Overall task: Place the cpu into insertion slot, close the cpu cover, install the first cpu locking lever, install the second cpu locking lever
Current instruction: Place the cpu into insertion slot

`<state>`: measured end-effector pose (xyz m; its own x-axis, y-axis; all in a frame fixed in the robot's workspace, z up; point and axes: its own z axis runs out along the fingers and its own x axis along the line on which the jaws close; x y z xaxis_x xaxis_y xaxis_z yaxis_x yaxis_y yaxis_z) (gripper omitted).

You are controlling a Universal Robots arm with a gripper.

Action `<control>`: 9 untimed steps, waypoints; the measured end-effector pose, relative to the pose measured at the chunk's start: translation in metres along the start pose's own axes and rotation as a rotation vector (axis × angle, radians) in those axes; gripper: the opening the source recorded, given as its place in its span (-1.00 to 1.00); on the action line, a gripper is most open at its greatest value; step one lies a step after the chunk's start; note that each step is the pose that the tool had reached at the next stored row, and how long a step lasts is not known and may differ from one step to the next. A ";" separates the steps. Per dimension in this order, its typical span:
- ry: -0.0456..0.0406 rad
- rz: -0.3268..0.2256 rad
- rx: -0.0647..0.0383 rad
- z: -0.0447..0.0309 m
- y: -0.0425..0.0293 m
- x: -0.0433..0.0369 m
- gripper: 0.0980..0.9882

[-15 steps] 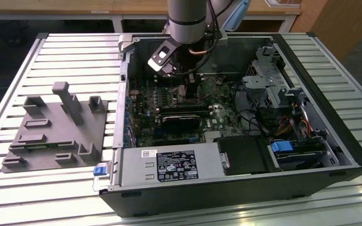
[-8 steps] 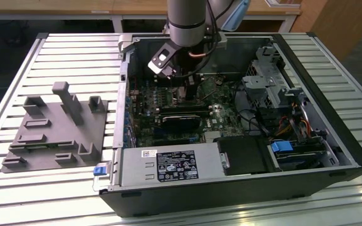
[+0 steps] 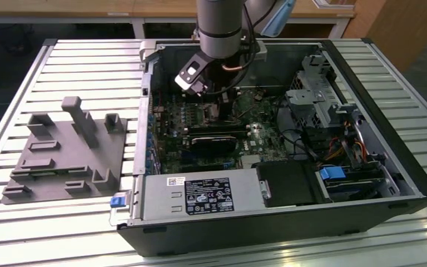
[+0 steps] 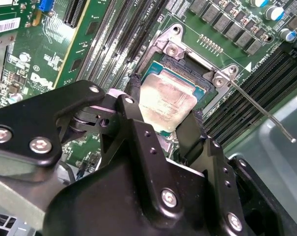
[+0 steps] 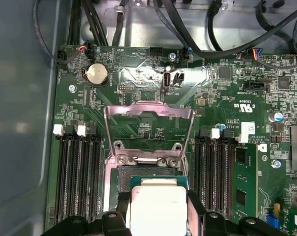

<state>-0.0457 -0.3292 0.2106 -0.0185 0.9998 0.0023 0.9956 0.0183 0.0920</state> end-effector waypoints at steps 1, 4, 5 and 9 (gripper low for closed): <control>0.0000 0.000 0.000 0.0003 0.0000 0.0001 0.00; -0.0002 0.001 0.000 0.0012 -0.0001 0.0009 0.00; -0.0001 0.001 0.000 0.0014 -0.0001 0.0014 0.00; -0.0002 0.001 0.000 0.0015 -0.0001 0.0038 0.00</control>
<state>-0.0458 -0.3254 0.2092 -0.0171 0.9999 0.0023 0.9956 0.0168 0.0920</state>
